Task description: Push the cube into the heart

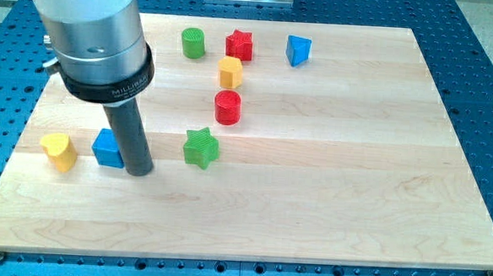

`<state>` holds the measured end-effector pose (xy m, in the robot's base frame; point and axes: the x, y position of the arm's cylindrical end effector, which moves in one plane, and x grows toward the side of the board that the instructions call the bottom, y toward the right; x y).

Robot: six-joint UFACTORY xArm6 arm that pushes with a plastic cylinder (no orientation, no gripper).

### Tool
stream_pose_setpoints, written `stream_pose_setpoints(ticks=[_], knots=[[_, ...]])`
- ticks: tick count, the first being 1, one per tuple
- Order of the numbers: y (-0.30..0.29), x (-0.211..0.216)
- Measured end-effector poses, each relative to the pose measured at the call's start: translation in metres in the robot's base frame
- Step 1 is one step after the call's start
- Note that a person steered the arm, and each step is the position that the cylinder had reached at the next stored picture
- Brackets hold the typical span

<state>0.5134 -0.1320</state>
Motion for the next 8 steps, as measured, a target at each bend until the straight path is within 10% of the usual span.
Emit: stream_pose_setpoints(ticks=[3, 5, 8], knots=[[0.096, 0.000], [-0.020, 0.047], [0.010, -0.025]])
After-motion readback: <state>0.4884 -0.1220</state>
